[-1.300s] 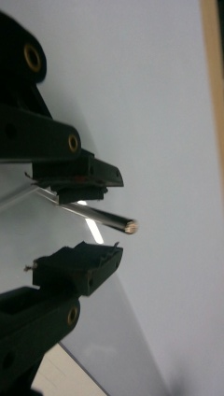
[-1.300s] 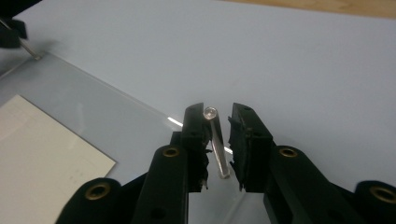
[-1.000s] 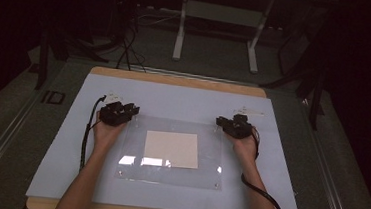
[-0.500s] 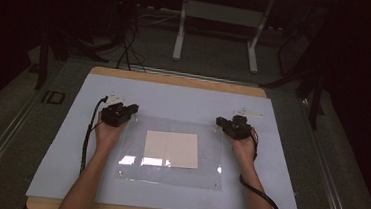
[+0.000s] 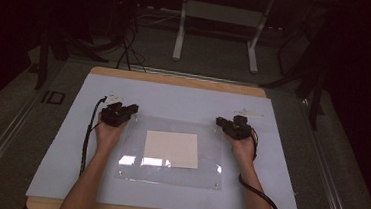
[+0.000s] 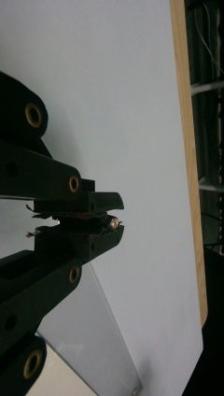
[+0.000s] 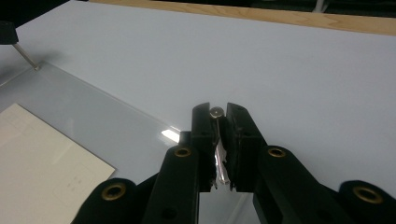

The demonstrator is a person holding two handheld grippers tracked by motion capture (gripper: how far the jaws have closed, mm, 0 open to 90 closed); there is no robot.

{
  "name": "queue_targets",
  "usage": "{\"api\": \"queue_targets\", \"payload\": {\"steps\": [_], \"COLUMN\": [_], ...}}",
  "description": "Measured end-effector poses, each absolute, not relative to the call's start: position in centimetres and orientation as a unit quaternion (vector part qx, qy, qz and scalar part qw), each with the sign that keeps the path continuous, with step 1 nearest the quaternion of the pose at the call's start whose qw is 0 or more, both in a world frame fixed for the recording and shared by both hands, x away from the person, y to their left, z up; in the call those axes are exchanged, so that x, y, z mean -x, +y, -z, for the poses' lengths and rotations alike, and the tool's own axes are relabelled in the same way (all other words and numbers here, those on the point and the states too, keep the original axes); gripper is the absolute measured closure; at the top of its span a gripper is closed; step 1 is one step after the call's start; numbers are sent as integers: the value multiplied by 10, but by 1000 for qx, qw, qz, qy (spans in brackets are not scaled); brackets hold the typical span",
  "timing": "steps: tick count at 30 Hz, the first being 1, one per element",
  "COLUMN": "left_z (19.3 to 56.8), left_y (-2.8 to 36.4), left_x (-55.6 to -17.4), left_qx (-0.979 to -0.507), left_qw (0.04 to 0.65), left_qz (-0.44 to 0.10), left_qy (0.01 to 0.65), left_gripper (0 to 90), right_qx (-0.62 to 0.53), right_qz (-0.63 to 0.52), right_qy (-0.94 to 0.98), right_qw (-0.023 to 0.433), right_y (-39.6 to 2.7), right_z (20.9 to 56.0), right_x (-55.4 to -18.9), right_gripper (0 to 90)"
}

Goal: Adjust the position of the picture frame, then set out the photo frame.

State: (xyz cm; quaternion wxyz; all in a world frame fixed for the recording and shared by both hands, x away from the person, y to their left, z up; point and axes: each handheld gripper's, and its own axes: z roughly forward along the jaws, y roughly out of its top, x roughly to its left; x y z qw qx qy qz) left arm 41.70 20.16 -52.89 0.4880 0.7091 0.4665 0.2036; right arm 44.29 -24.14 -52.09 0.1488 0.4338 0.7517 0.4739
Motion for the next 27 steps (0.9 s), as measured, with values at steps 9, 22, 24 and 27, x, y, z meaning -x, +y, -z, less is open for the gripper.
{"api": "queue_targets", "payload": {"steps": [9,22,24,27], "left_z": [529,527,527,527], "left_y": [202,203,203,203], "left_x": [-418,-424,-425,-428], "left_qx": [-710,-708,-707,-706], "left_qw": [487,484,484,483], "left_qz": [-201,-177,-174,-168], "left_qy": [468,482,486,490], "left_gripper": [838,834,834,836], "right_qx": [-435,-449,-454,-459], "right_qz": [-474,-463,-462,-459], "right_qy": [751,754,753,753], "right_qw": [148,123,117,111], "right_y": [-241,-242,-242,-242], "right_z": [521,518,517,517], "right_x": [-443,-449,-451,-454], "right_gripper": [828,824,824,826]}}
